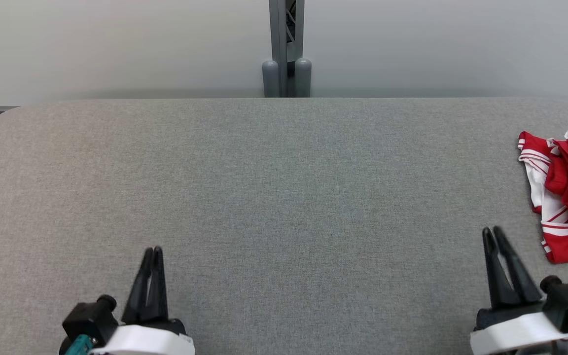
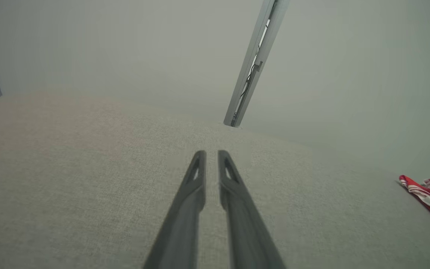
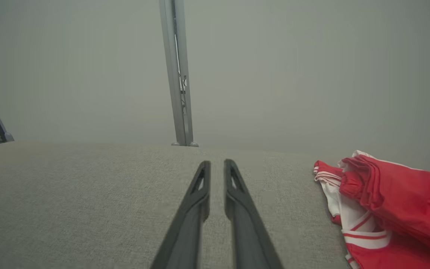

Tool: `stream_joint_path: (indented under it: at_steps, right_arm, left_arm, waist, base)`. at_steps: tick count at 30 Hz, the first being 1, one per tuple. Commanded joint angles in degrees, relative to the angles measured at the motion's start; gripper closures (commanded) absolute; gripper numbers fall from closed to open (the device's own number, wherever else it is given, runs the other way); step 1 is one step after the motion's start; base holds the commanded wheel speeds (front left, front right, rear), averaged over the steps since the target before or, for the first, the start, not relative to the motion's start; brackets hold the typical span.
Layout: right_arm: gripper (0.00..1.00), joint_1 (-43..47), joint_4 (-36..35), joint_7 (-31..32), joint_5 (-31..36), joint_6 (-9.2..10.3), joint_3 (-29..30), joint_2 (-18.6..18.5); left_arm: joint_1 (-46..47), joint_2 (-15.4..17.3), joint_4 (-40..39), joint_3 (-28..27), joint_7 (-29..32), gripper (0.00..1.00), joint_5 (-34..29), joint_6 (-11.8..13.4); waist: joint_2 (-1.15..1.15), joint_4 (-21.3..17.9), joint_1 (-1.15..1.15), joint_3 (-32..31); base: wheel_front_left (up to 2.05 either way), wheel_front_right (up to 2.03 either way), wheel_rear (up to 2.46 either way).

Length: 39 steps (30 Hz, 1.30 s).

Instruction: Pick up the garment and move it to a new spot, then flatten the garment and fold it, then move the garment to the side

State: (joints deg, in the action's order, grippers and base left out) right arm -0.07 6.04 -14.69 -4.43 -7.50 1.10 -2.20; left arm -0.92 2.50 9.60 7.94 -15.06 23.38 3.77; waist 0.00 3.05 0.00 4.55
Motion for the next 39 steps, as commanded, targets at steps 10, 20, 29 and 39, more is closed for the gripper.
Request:
stream_joint_path:
  at_steps: [10, 20, 29, 39]
  right_arm:
    - [1.00, -0.36, 1.45, 4.00, -9.91, 0.00, 3.43, 0.07]
    - [1.00, -0.94, 2.06, 8.03, -20.56, 0.00, 6.95, -0.07]
    - [1.00, -1.34, 2.50, 10.95, -28.26, 0.00, 9.50, -0.17]
    - [1.00, -1.83, 3.02, 14.28, -36.92, 0.01, 12.40, -0.29]
  left_arm:
    - [1.91, -0.01, 2.27, 1.18, 1.14, 1.00, 8.68, -1.24]
    - [4.97, 0.06, 4.66, 2.64, 2.17, 1.00, 18.18, -2.71]
    - [6.90, 0.11, 5.92, 3.58, 2.94, 1.00, 24.91, -3.73]
    - [9.07, 0.17, 7.41, 4.62, 3.85, 1.00, 32.52, -4.91]
  waist:
    - [0.00, -0.22, 0.00, -0.28]
    - [0.00, -0.46, 0.00, -0.62]
    - [0.00, -0.66, 0.00, -0.88]
    - [0.00, -0.91, 0.00, -1.22]
  base:
    - [0.00, 0.00, 0.00]
    - [0.00, 0.00, 0.00]
    - [0.00, 0.00, 0.00]
    - [0.00, 0.00, 0.00]
